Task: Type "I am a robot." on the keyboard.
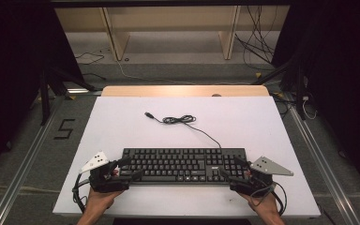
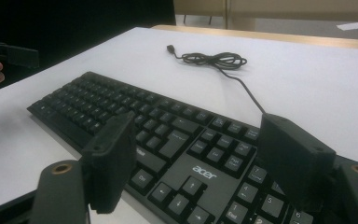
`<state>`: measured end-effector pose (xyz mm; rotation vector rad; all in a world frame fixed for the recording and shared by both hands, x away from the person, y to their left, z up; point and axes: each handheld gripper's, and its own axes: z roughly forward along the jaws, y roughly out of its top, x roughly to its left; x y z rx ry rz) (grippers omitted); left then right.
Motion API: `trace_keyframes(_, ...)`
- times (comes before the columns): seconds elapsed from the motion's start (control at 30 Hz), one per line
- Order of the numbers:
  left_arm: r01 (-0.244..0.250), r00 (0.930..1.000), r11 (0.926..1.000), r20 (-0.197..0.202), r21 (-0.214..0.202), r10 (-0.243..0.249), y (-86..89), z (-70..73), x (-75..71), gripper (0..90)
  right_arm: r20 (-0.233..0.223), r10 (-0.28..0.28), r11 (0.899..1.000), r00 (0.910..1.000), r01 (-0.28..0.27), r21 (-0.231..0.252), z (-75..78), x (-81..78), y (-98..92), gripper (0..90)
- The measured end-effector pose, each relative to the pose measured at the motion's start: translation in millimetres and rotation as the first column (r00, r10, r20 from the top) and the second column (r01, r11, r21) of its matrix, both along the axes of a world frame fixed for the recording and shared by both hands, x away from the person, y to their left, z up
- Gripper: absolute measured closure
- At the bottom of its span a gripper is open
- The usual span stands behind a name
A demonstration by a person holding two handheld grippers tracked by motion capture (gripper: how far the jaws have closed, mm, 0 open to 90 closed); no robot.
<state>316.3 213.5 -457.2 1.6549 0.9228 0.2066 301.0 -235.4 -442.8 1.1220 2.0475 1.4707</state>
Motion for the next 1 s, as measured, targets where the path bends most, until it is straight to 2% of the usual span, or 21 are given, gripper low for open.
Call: trace_keyframes(1.0, -0.014, 0.9999, 0.9999, -0.004, -0.003, 0.014, 2.0, 0.0, 1.4, 19.3, -0.017, 0.024, 1.000, 0.9996, -0.024, 0.012, -0.5, 2.8, 7.4, 29.6)
